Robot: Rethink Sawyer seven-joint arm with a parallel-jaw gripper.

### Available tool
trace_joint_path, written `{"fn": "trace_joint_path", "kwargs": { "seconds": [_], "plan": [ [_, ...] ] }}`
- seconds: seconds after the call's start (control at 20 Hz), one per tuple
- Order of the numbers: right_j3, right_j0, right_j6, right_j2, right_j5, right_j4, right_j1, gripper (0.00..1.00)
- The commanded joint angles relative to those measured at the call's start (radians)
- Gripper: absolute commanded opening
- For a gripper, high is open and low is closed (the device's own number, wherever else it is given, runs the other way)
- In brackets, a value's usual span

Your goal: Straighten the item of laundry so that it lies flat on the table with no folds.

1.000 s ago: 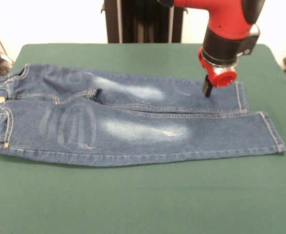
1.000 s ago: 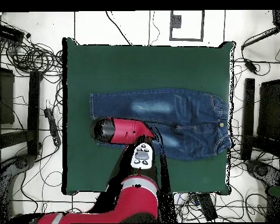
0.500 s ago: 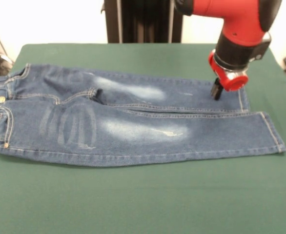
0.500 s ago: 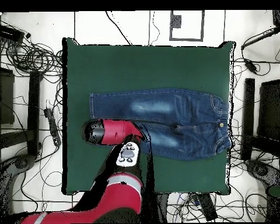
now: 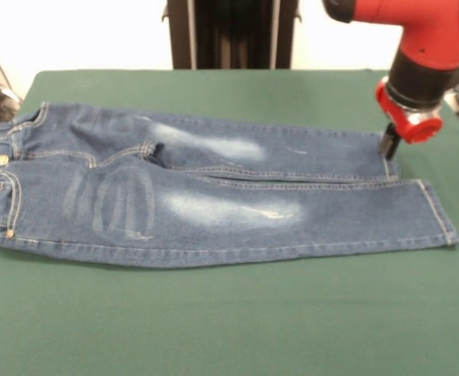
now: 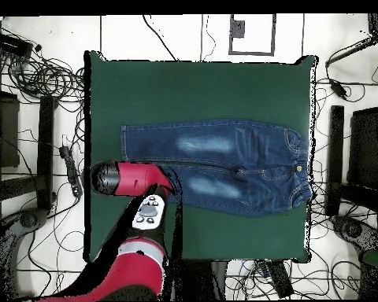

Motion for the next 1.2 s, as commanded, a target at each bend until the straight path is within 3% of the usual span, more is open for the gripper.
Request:
{"fn": "trace_joint_path", "kwargs": {
  "seconds": [0.05, 0.25, 0.75, 1.2],
  "plan": [
    [-0.029, 0.065, 0.255, 0.096, 0.055, 0.14, 0.017, 0.0],
    [-0.052, 0.115, 0.277, 0.052, 0.099, 0.17, 0.01, 0.0],
    [0.051, -0.035, 0.039, -0.007, 0.048, 0.077, -0.041, 0.0],
    [0.066, -0.106, -0.02, -0.007, 0.05, 0.008, -0.061, 0.0]
  ]
}}
